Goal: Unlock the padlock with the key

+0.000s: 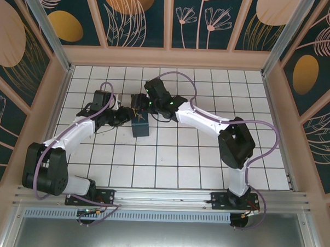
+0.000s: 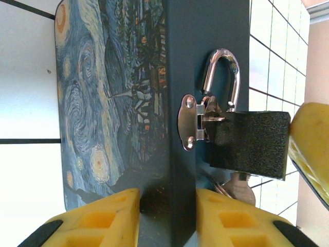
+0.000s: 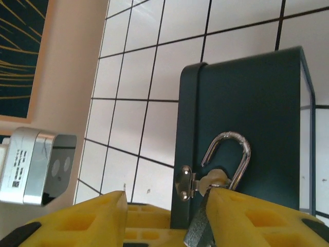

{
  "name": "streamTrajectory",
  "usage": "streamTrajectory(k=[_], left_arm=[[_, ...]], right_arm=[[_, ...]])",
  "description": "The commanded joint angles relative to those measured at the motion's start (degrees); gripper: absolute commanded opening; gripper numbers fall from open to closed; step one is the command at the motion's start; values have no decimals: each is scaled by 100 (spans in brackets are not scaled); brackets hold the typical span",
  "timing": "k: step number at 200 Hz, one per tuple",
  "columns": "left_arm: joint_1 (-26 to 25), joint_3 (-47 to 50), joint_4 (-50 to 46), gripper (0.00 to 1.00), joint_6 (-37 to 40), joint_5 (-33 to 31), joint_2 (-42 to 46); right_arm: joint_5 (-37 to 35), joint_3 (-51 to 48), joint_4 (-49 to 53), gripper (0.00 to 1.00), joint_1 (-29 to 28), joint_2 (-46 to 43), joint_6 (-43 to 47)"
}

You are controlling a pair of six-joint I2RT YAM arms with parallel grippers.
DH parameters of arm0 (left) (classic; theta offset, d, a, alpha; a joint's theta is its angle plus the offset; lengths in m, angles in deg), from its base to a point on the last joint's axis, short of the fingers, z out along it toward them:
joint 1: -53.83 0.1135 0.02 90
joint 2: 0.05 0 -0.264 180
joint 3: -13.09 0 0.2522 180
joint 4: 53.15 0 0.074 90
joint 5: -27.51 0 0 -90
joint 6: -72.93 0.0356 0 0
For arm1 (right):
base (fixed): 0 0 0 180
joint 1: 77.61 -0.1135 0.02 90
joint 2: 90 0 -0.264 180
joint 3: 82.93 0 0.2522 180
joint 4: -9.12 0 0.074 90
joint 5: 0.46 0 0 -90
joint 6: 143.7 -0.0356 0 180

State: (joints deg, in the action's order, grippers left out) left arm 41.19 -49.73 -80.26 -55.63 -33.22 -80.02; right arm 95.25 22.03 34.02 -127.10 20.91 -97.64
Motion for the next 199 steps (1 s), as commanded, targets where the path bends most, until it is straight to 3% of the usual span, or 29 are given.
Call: streamTrajectory(k=[1,92,199], left_arm=[[14,96,-248,31,139,-159,-2],[10,45,-215,31,147,-178,-53],[8,38,-294,30,148,-310,35]], right_arm=[[-342,156,631,47,4,137,75],[-508,105,671,46,-64,80,60],[-1054,84,1033,49,1,12,645]])
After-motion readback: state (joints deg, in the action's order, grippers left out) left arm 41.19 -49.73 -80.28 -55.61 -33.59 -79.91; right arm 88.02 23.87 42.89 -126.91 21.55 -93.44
